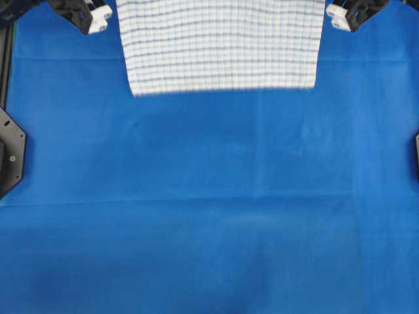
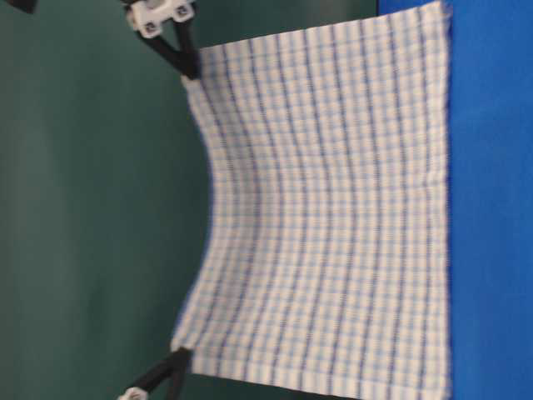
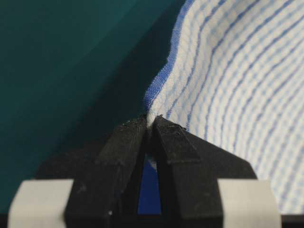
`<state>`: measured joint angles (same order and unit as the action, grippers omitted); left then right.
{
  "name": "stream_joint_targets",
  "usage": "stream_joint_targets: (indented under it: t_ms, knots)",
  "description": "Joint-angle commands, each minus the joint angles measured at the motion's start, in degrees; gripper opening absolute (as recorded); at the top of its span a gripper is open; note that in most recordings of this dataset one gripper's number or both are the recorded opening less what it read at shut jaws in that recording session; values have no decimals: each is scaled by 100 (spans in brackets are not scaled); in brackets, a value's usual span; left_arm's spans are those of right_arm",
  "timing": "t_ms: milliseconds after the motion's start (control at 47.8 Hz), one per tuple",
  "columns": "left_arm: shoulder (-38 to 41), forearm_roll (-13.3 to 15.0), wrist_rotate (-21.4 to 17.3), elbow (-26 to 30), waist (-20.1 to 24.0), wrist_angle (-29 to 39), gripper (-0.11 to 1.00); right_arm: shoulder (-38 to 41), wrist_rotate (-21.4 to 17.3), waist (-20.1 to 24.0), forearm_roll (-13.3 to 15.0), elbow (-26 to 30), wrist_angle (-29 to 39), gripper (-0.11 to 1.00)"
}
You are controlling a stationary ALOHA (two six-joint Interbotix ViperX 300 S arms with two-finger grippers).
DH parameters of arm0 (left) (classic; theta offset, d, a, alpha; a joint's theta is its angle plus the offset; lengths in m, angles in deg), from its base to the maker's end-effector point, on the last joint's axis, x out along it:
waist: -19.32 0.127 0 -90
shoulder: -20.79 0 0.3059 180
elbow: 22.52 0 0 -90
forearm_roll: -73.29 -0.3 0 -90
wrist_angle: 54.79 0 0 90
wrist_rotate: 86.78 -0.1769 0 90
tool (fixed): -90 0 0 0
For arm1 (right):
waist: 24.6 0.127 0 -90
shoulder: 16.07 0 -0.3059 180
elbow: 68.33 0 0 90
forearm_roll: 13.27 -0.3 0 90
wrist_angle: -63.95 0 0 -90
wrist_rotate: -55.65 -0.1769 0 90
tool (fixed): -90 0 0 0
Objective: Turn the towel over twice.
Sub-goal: 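Lift the far corners with both grippers and pull them back, raising the towel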
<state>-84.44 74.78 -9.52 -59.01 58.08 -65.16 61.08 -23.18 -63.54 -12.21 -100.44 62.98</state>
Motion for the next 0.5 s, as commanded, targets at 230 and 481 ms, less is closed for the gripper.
stream_joint_targets:
  t_ms: [230, 481]
  knots:
    - [-826, -9, 0, -105, -334, 114, 4, -677, -35, 132, -9, 53, 360, 5]
    - [-1274, -9, 35, -598, -1230, 255, 4, -1204, -202, 782, -105, -352, 1046, 5]
